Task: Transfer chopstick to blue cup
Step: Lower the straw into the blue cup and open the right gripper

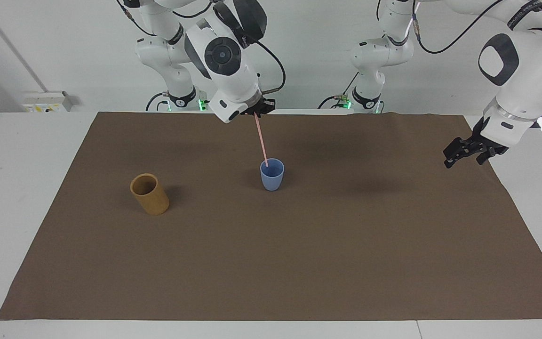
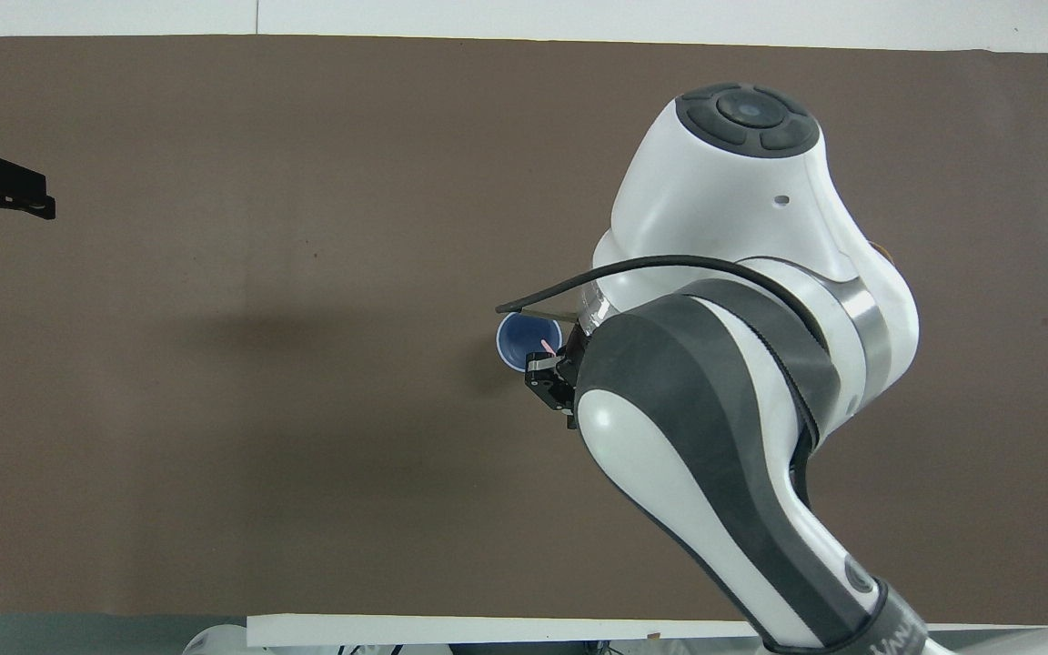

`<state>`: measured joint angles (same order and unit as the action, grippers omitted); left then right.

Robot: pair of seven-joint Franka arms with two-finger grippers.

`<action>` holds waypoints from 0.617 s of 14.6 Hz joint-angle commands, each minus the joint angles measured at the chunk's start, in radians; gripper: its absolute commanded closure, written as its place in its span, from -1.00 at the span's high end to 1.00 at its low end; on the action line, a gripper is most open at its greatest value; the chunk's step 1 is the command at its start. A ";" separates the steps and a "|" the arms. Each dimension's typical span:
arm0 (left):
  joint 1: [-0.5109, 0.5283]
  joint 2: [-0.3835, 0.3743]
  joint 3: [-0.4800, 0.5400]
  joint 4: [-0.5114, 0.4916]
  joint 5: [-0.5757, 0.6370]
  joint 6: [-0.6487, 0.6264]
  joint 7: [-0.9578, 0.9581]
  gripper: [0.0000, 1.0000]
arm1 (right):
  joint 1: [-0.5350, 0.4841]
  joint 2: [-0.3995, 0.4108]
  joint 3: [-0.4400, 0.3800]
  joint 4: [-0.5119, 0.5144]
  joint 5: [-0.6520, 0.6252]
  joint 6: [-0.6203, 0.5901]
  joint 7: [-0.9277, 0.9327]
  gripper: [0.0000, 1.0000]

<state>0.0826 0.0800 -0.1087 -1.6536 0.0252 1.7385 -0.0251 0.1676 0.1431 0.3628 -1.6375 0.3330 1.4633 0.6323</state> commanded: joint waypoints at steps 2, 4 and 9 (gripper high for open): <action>-0.007 -0.005 0.004 0.008 0.013 -0.020 0.008 0.99 | -0.010 -0.046 0.005 -0.065 0.021 0.048 0.009 0.87; -0.009 -0.006 0.004 0.006 0.013 -0.019 0.008 0.99 | -0.010 -0.043 0.005 -0.050 0.020 0.049 0.009 1.00; -0.030 -0.016 0.003 -0.018 0.010 -0.014 -0.006 0.99 | -0.081 -0.072 -0.042 0.065 -0.093 0.037 0.004 1.00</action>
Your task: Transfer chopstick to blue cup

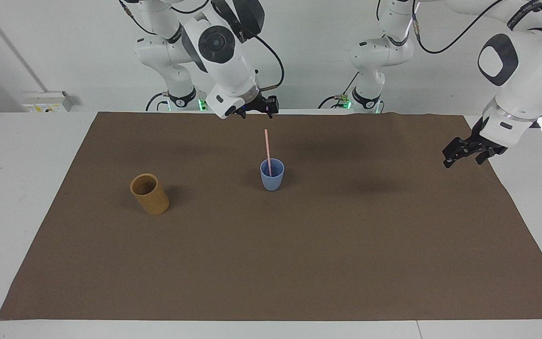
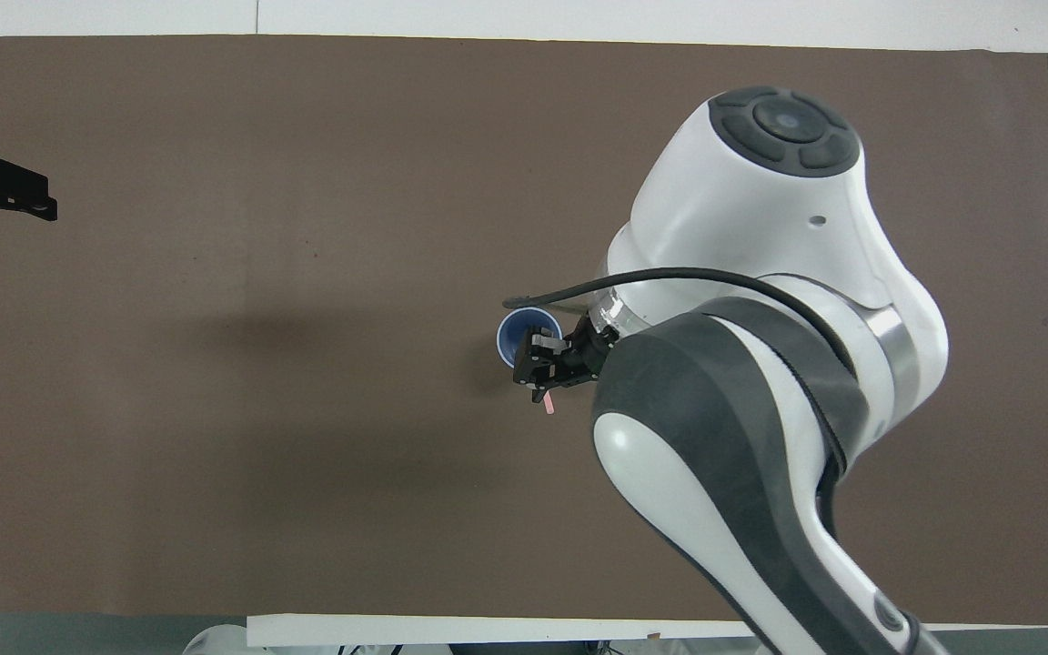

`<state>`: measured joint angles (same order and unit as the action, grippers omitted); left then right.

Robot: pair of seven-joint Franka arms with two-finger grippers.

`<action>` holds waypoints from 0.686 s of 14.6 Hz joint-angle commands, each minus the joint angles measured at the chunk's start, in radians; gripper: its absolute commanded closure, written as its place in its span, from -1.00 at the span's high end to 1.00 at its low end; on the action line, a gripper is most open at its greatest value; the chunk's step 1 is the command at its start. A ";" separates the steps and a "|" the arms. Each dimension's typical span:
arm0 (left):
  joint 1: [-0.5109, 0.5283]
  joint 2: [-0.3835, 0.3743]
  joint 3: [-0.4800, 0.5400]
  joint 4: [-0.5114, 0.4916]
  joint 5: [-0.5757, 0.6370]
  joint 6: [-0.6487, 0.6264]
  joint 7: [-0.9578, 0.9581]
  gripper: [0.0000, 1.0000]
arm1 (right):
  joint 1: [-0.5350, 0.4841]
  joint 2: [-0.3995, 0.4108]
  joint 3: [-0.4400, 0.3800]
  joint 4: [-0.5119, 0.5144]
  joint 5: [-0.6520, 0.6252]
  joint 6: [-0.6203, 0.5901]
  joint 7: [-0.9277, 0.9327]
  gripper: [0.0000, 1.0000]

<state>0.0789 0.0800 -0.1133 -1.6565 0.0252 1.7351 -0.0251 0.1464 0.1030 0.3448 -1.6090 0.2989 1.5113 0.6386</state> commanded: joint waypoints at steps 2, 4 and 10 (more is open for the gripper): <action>-0.016 -0.017 0.007 -0.013 -0.001 -0.028 0.001 0.99 | -0.140 -0.078 -0.036 0.040 -0.102 -0.025 -0.046 1.00; -0.015 -0.017 0.014 -0.012 -0.031 -0.037 0.001 0.99 | -0.236 -0.107 -0.043 0.047 -0.119 -0.078 -0.137 1.00; -0.027 -0.019 0.009 -0.011 -0.031 -0.046 0.002 0.99 | -0.295 -0.164 -0.055 0.149 -0.306 -0.282 -0.420 1.00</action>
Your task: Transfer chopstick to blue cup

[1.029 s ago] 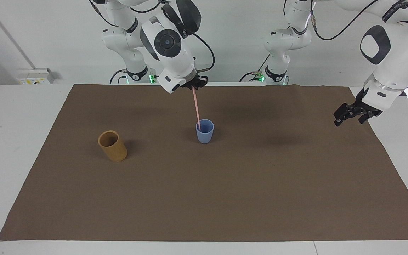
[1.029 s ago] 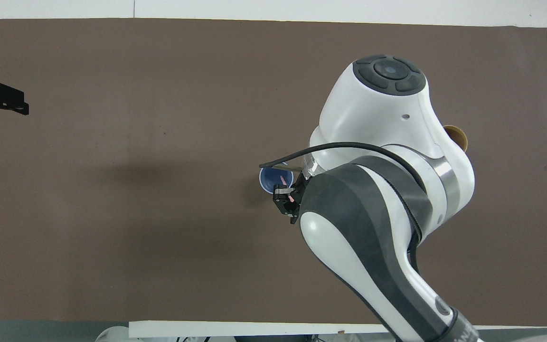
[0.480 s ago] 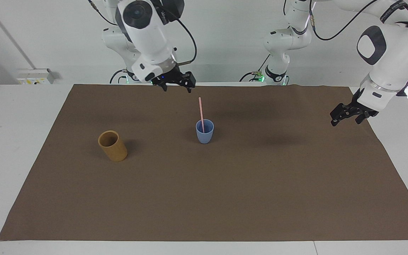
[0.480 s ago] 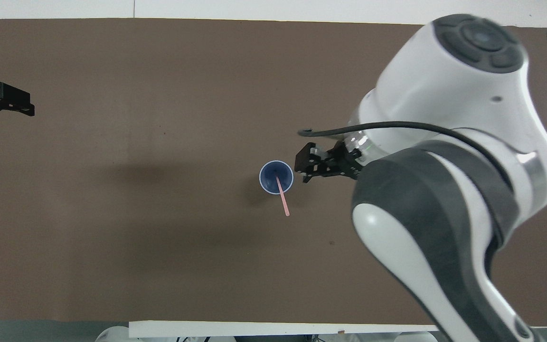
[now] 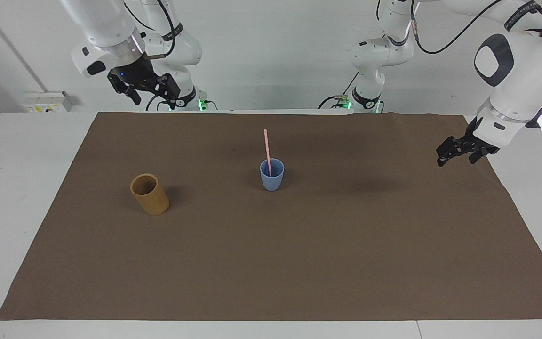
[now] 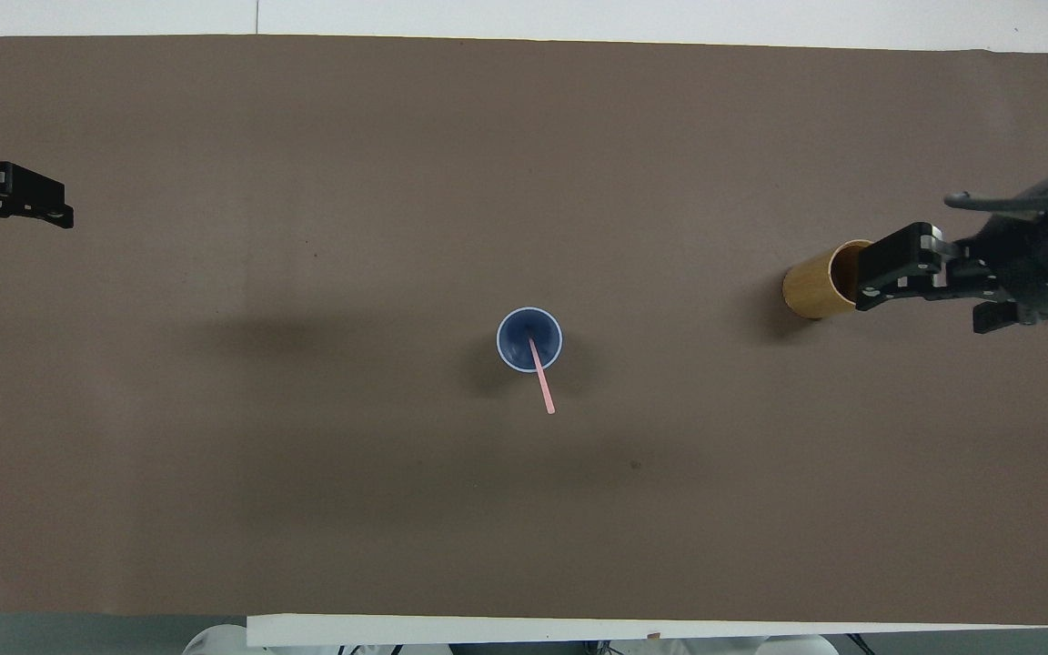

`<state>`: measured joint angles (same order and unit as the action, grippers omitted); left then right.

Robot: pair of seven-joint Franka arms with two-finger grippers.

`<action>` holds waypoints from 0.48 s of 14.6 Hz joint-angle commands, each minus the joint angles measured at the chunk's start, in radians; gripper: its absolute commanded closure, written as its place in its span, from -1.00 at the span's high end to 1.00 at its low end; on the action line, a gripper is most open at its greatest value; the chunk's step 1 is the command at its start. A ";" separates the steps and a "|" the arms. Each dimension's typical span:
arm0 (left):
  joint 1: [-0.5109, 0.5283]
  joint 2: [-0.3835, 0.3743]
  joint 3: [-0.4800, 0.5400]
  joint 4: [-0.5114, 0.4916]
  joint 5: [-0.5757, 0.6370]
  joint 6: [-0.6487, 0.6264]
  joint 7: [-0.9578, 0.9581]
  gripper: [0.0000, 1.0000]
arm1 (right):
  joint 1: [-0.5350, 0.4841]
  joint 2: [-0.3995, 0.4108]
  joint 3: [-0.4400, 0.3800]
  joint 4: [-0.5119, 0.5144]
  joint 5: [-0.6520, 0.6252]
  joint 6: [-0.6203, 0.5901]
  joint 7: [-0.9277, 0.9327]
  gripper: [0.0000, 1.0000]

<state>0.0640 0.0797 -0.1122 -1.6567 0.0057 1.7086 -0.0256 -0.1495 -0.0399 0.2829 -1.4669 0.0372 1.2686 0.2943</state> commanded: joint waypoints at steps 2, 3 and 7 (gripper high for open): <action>-0.010 -0.018 0.008 -0.009 -0.012 -0.032 0.006 0.99 | -0.005 -0.050 -0.008 -0.056 -0.043 -0.034 -0.102 1.00; -0.012 -0.018 0.008 -0.009 -0.012 -0.034 0.006 0.99 | -0.025 -0.064 -0.010 -0.091 -0.034 0.004 -0.110 1.00; -0.013 -0.020 0.005 -0.008 -0.012 -0.030 0.004 0.99 | -0.137 -0.043 -0.050 -0.056 0.030 0.069 -0.205 1.00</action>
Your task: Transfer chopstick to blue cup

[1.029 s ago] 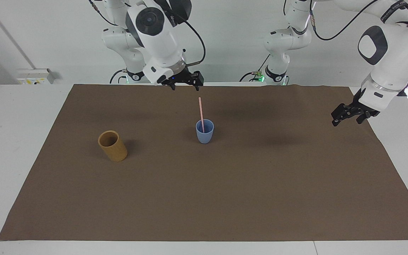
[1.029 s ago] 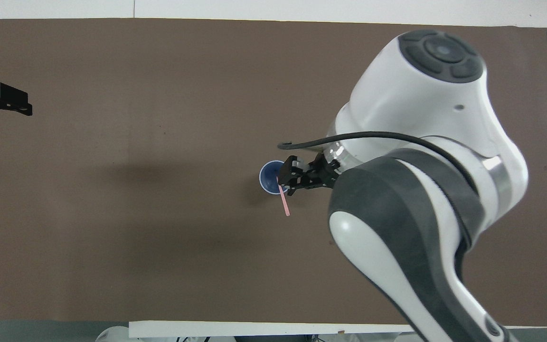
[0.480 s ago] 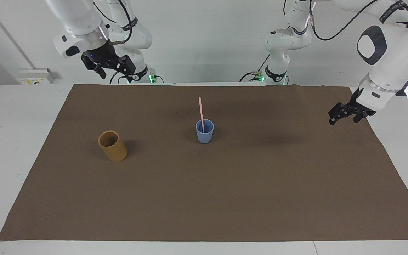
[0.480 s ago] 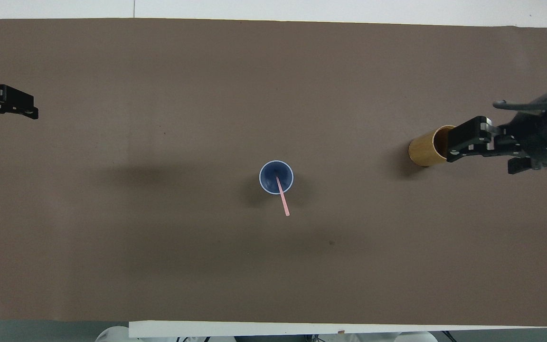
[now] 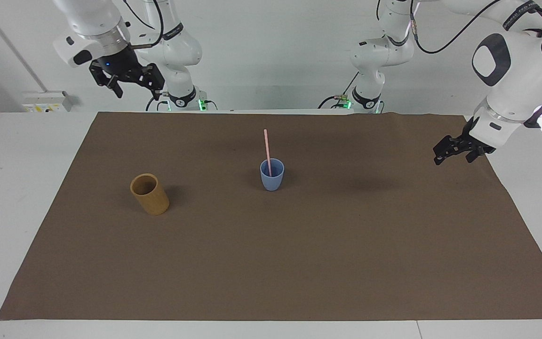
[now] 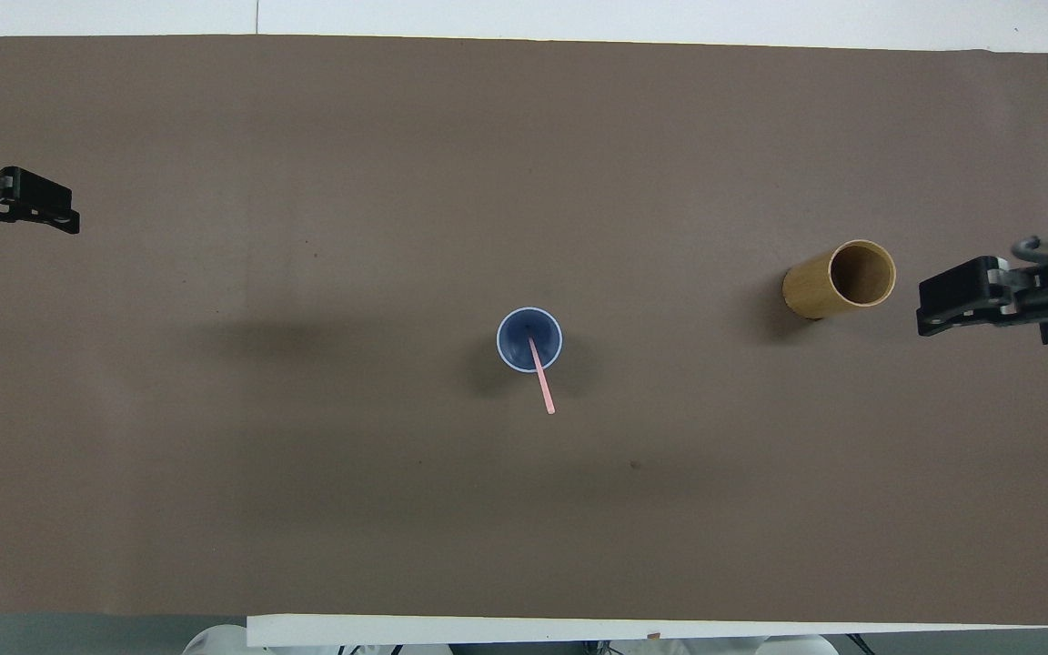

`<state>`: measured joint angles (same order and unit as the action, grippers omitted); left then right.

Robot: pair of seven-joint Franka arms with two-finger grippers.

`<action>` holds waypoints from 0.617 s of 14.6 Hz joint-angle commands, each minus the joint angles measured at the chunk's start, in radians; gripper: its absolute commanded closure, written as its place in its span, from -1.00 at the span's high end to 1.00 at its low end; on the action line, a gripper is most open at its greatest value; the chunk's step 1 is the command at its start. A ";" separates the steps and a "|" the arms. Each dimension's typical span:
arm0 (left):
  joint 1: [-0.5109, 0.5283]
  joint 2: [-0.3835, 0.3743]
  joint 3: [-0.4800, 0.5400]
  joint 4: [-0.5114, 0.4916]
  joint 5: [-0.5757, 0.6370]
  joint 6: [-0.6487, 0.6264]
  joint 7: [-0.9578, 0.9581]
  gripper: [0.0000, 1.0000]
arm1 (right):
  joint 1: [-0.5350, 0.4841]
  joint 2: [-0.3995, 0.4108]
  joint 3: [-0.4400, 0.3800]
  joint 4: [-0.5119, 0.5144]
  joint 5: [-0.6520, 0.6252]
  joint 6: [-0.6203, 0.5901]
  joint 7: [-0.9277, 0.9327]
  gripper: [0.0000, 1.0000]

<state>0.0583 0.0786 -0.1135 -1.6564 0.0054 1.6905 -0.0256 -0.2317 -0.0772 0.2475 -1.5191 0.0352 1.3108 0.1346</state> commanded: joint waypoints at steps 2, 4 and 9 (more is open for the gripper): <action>-0.008 -0.019 0.006 -0.003 -0.012 -0.009 0.001 0.99 | -0.043 -0.003 -0.011 0.000 -0.035 0.027 -0.047 1.00; -0.012 -0.016 0.005 0.013 -0.012 -0.015 0.000 0.99 | -0.032 -0.001 -0.005 0.010 -0.078 0.013 -0.049 1.00; -0.028 -0.017 0.006 0.017 -0.012 -0.011 -0.004 0.99 | -0.025 0.017 -0.004 0.042 -0.092 -0.045 -0.052 1.00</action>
<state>0.0417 0.0688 -0.1176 -1.6450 0.0041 1.6906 -0.0260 -0.2603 -0.0749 0.2380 -1.4949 -0.0318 1.2791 0.0885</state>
